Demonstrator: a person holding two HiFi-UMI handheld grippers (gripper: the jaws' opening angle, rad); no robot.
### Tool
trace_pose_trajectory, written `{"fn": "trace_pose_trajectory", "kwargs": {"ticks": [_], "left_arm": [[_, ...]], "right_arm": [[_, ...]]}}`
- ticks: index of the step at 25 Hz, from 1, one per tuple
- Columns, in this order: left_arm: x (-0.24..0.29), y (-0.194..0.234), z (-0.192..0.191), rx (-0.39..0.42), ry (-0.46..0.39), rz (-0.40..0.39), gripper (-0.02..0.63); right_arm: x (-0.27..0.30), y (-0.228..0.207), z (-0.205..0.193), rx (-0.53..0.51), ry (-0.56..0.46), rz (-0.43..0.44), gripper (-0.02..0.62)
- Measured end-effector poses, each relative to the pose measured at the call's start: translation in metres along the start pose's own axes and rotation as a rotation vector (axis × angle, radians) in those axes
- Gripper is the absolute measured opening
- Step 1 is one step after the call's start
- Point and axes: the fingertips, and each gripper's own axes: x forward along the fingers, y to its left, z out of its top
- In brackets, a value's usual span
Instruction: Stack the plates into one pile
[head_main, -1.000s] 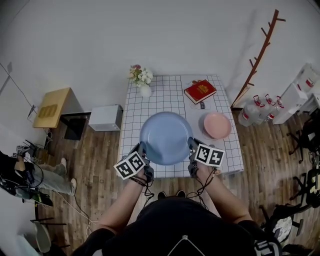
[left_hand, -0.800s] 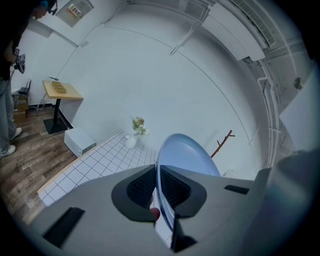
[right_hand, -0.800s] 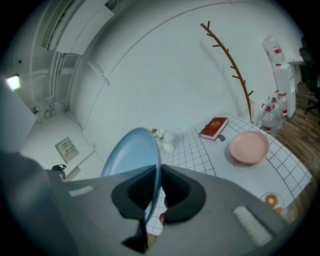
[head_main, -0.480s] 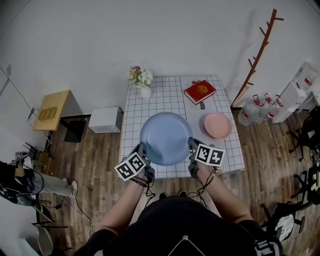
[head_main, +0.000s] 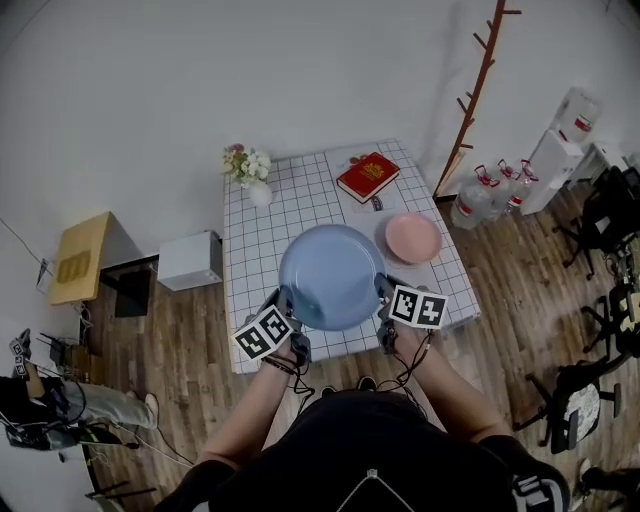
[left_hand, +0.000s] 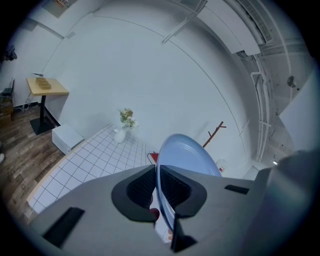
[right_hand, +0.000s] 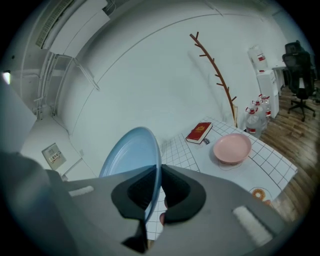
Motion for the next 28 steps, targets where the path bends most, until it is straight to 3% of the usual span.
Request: {"fn": "trace_pose_trajectory", "kwargs": {"ticks": [16,23,28], "left_arm": [[0.072,-0.115,-0.096,0.179,0.282,-0.286,0.015],[0.091,-0.139,-0.133,0.249,0.377,-0.323,0.015],[0.119,-0.155,-0.142,0.274,0.404,-0.311,0.015]], "right_arm": [[-0.120,-0.120,-0.009,0.106,-0.154,-0.364,0.023],[-0.145,-0.156,-0.025,0.120,-0.146,-0.455,0.029],[-0.134,-0.187,-0.016,0.112,-0.120,-0.470,0.034]]}}
